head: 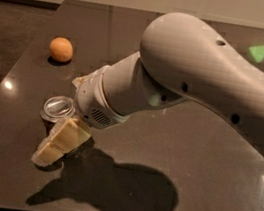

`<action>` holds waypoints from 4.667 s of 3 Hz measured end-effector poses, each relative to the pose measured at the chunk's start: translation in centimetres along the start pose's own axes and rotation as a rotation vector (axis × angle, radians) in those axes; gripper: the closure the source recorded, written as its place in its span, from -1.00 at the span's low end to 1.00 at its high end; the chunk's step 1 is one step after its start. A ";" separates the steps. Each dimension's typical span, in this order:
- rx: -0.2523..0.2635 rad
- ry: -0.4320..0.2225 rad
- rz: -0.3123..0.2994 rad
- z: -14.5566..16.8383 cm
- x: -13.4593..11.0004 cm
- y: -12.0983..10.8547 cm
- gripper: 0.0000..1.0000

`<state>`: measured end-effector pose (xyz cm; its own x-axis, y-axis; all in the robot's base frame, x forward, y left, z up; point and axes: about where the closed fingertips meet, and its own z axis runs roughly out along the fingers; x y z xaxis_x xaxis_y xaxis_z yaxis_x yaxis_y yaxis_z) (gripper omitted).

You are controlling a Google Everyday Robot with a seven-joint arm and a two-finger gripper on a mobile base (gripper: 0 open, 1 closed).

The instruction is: Move orange can near green can

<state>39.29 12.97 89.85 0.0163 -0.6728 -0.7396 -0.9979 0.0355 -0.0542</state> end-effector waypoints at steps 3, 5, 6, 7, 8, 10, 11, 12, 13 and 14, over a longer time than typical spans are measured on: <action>-0.004 -0.057 0.004 -0.4 -0.5 -0.6 0.58; 0.154 -0.084 0.104 -8.0 1.8 -8.1 1.00; 0.224 -0.082 0.178 -11.2 4.4 -11.8 1.00; 0.269 -0.067 0.256 -13.3 7.8 -14.3 1.00; 0.310 -0.098 0.350 -15.0 11.8 -16.3 1.00; 0.393 -0.267 0.379 -17.3 13.8 -17.5 1.00; 0.445 -0.281 0.325 -18.2 13.7 -17.7 0.67; 0.471 -0.245 0.276 -18.4 13.6 -17.8 0.21; 0.461 -0.188 0.241 -17.6 13.8 -18.1 -0.41; 0.444 -0.163 0.231 -16.9 13.9 -18.1 -0.88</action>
Offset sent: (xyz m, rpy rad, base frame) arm 0.0055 0.0049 0.0004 0.0643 0.0145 0.0127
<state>56.52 -9.52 91.86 -0.1563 -0.4883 -0.8586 -0.8545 0.5029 -0.1304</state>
